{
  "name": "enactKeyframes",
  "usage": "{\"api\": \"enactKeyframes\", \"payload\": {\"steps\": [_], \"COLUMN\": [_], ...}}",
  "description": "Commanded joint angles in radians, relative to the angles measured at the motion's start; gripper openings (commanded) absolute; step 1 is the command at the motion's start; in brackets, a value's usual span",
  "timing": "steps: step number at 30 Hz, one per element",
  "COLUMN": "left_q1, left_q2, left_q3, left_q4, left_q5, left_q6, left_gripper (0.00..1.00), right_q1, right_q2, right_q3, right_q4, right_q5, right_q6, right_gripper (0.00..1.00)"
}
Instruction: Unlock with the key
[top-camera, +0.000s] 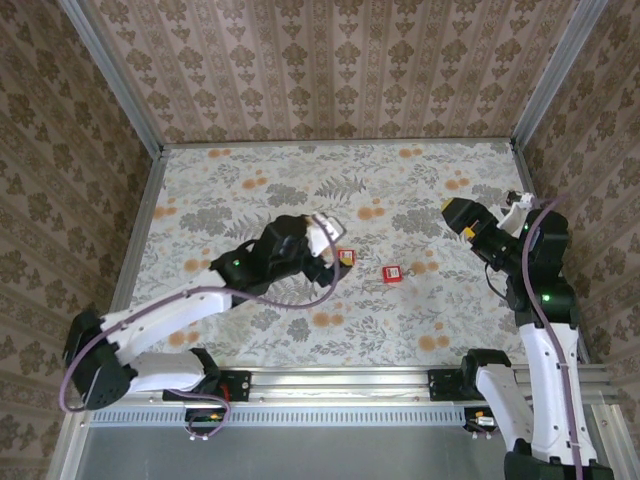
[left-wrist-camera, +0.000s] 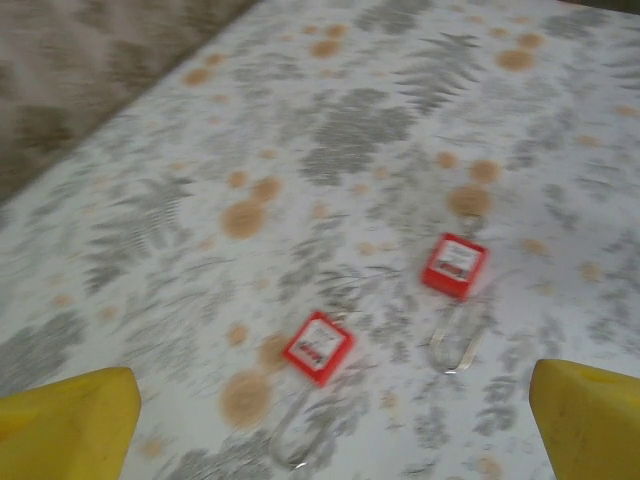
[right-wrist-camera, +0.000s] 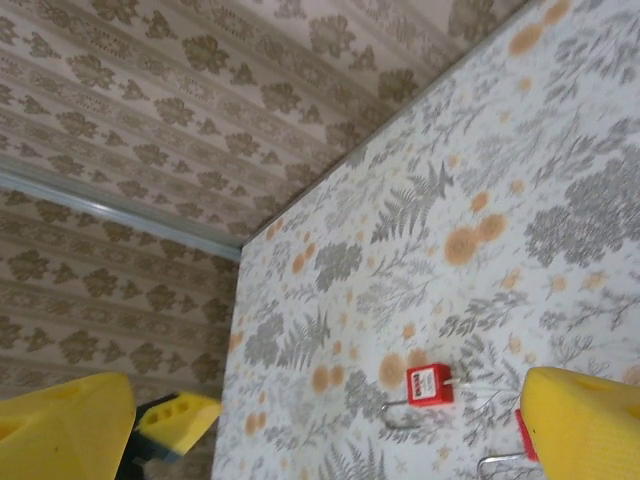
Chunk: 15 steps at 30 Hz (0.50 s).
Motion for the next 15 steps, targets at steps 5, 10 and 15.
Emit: {"api": "enactKeyframes", "payload": {"steps": [5, 10, 15], "left_q1": [0.042, 0.204, 0.462], "left_q2": [-0.215, -0.297, -0.296], "left_q3": [-0.254, -0.449, -0.623], "left_q4": [0.298, 0.58, 0.738], "left_q5": [-0.554, -0.456, -0.404], "left_q6": [0.246, 0.394, 0.237], "left_gripper": [1.0, 1.0, 1.0], "right_q1": [0.157, 0.253, 0.245], "right_q2": [-0.047, -0.002, 0.061], "right_q3": [-0.124, -0.329, -0.533], "right_q4": [0.187, 0.506, 0.838], "right_q5": [0.479, 0.584, 0.628], "right_q6": [-0.189, -0.701, -0.845], "right_gripper": [1.0, 1.0, 1.0]}}
